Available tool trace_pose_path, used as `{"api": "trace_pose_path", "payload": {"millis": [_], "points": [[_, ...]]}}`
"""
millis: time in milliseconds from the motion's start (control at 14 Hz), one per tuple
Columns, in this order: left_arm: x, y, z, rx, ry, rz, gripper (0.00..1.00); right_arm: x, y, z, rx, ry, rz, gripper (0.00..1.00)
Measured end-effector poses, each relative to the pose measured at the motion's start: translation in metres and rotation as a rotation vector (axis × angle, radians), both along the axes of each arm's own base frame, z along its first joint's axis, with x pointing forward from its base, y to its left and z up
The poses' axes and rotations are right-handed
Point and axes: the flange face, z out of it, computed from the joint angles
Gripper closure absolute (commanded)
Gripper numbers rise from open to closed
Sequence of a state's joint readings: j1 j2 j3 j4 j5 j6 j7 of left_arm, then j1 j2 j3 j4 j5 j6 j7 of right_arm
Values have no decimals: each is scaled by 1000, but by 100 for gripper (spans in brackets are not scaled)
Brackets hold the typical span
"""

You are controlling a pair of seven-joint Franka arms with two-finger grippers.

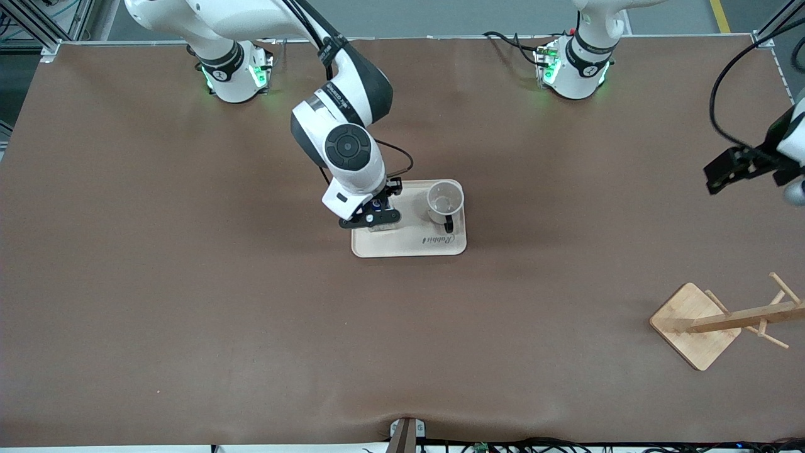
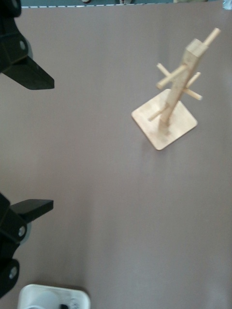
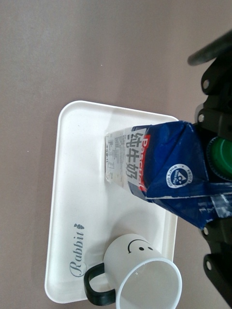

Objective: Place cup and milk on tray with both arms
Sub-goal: 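Lower the milk carton onto the tray beside the mug with the right gripper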

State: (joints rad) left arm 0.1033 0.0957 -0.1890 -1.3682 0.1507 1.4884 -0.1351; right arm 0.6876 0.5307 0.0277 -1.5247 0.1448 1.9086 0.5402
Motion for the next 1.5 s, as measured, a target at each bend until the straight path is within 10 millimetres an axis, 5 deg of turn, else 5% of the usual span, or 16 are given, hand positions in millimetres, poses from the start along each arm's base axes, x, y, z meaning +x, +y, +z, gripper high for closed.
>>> {"api": "trace_pose_path", "payload": {"millis": [143,214,286,357,786,1500], "points": [[-15,12,12,-11,2,4,0,0,0,-2,-6,2,-19,85],[-22,12,15,-12,1,1,0,0,0,-3,-8,4,-27,72],[-29,9,17,-10,2,-4,0,0,1,-5,-10,4,-32,32],[-36,4,18,-7,4,-12,0,0,1,-8,-11,4,-36,14],[-66,-4,18,1,15,-25,0,0,2,-12,-14,7,-38,12],[-56,-18,-5,-77,31,-42,0,2,2,-11,-8,5,-42,9]]}}
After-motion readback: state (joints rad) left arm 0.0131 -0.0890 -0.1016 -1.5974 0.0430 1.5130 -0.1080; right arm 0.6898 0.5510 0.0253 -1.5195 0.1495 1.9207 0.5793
